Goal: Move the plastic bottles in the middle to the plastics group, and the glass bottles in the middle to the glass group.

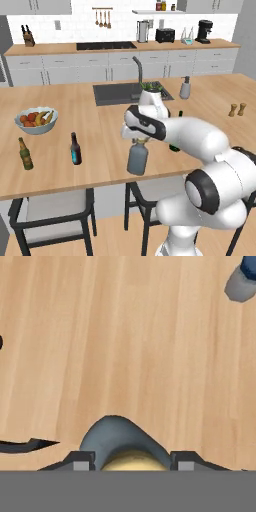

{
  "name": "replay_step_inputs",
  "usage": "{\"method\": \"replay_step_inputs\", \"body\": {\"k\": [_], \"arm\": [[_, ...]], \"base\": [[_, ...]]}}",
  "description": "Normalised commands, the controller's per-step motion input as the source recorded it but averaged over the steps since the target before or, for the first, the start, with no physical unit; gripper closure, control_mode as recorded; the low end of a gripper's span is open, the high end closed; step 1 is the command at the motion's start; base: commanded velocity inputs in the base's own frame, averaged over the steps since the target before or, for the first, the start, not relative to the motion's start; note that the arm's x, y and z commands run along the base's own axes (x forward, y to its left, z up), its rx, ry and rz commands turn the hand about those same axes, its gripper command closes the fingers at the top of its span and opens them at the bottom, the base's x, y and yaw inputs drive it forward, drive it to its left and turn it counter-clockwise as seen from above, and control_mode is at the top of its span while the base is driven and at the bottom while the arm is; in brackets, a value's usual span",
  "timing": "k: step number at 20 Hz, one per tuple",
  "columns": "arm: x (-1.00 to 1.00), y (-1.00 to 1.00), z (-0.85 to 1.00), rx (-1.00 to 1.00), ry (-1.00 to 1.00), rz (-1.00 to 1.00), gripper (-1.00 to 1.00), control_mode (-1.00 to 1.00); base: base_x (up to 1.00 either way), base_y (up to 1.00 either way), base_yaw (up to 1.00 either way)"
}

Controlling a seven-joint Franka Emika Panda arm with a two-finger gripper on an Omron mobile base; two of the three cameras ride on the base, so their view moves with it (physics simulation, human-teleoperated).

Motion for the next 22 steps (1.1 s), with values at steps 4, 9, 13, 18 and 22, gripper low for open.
{"method": "replay_step_inputs", "body": {"k": [4, 9, 13, 18, 22], "arm": [[-0.07, 1.00, 0.00, 0.00, 0.00, 0.02, 1.00, -1.00], [-0.04, 1.00, 0.00, 0.00, 0.00, 0.06, 1.00, -1.00], [-0.07, 1.00, 0.00, 0.00, -0.05, 0.07, 1.00, -1.00], [0.04, 1.00, 0.00, -0.01, -0.07, 0.00, 1.00, -1.00], [0.14, 0.96, 0.05, 0.00, -0.08, 0.00, 1.00, -1.00]], "base": [[0.00, 0.00, 0.00], [0.00, 0.00, 0.00], [0.00, 0.00, 0.00], [0.00, 0.00, 0.00], [0.00, 0.00, 0.00]]}}
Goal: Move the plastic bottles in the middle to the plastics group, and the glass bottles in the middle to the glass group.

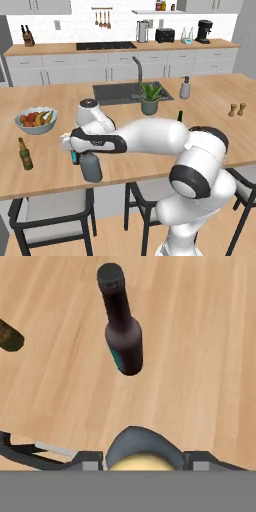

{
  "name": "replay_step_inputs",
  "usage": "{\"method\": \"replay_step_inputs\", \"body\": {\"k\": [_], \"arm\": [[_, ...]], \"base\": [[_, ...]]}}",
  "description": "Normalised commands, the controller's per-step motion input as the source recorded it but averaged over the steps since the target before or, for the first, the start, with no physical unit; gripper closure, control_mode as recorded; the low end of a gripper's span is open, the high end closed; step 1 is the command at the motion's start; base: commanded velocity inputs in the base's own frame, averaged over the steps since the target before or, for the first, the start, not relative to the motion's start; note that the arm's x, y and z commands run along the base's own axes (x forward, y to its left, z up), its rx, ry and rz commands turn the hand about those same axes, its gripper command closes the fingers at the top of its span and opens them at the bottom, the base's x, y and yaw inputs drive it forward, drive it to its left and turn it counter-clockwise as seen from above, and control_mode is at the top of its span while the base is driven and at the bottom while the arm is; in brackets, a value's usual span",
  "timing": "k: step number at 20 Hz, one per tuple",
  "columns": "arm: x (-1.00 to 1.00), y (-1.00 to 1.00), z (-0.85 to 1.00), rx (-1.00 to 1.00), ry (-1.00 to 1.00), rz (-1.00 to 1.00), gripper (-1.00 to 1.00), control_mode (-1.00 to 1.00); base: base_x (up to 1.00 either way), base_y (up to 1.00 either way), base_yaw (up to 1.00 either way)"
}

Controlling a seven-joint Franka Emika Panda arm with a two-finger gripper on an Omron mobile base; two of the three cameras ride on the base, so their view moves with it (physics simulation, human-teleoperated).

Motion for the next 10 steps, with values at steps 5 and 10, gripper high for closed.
{"method": "replay_step_inputs", "body": {"k": [5, 10], "arm": [[0.17, 0.85, 0.00, 0.04, -0.16, 0.00, 1.00, -1.00], [0.08, 0.70, 0.00, 0.16, -0.21, 0.00, 1.00, -1.00]], "base": [[0.00, 0.00, 0.00], [0.00, 0.00, 0.00]]}}
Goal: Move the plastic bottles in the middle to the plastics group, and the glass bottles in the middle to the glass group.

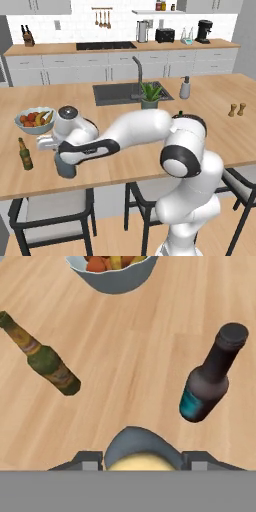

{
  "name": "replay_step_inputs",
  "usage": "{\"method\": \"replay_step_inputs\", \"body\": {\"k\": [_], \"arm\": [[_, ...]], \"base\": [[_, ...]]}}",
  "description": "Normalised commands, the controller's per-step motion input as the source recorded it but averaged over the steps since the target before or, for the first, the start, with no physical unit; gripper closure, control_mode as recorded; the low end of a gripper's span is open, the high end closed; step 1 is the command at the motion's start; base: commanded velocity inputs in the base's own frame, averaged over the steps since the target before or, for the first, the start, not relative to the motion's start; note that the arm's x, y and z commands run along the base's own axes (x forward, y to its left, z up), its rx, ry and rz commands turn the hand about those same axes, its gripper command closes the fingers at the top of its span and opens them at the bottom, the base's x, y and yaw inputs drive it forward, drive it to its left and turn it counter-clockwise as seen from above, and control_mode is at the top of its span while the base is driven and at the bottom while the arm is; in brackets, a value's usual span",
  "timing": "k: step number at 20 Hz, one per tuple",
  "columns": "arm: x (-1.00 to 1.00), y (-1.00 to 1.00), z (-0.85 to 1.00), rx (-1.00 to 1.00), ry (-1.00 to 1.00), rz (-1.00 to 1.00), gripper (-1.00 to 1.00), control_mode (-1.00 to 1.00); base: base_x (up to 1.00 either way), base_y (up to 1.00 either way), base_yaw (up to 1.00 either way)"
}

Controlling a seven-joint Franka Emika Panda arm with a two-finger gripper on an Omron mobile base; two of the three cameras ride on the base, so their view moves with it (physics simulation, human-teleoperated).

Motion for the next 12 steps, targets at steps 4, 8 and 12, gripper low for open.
{"method": "replay_step_inputs", "body": {"k": [4, 8, 12], "arm": [[0.17, 0.36, -0.10, 0.23, -0.16, 0.00, 1.00, -1.00], [0.28, 0.13, -0.32, 0.22, -0.08, 0.00, 1.00, -1.00], [0.36, 0.11, -0.41, 0.19, 0.00, 0.00, 1.00, -1.00]], "base": [[0.00, 0.00, 0.00], [0.00, 0.00, 0.00], [0.00, 0.00, 0.00]]}}
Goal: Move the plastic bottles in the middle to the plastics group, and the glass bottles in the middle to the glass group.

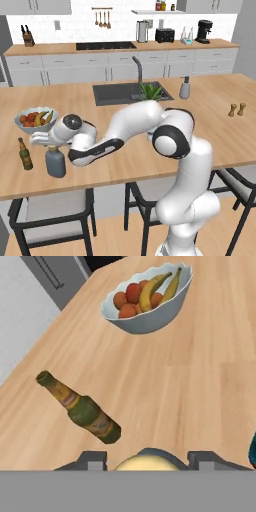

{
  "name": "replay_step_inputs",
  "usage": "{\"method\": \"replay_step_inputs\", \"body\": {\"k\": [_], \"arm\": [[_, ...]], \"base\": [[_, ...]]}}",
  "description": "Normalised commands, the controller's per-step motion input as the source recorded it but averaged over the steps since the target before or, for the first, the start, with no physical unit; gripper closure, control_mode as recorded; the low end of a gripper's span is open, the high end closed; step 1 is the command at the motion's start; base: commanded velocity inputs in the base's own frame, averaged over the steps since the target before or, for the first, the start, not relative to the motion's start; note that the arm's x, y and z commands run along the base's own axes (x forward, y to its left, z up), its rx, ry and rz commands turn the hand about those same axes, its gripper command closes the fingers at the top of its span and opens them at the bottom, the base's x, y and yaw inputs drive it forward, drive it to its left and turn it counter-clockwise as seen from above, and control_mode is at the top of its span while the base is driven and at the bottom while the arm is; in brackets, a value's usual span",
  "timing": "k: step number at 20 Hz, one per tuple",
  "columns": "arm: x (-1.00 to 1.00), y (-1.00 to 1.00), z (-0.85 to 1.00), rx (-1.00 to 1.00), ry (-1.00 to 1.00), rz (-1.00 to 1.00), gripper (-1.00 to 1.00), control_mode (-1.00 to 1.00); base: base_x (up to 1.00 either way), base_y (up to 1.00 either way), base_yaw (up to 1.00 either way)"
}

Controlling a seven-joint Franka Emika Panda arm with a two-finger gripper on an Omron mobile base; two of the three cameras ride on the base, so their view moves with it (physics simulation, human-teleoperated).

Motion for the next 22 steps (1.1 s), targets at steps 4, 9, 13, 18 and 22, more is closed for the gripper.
{"method": "replay_step_inputs", "body": {"k": [4, 9, 13, 18, 22], "arm": [[0.22, 0.20, -0.45, 0.04, 0.00, 0.00, 1.00, -1.00], [-0.08, 0.18, -0.29, 0.00, 0.02, 0.00, -1.00, -1.00], [-0.02, 0.02, 0.06, -0.02, 0.05, 0.00, -1.00, -1.00], [-0.03, -0.25, 0.17, -0.02, 0.00, 0.00, -1.00, -1.00], [-0.13, -0.27, 0.26, 0.00, -0.04, 0.00, -1.00, -1.00]], "base": [[0.00, 0.00, 0.00], [0.00, 0.00, 0.00], [0.00, 0.00, 0.00], [0.00, 0.00, 0.00], [0.00, 0.00, 0.00]]}}
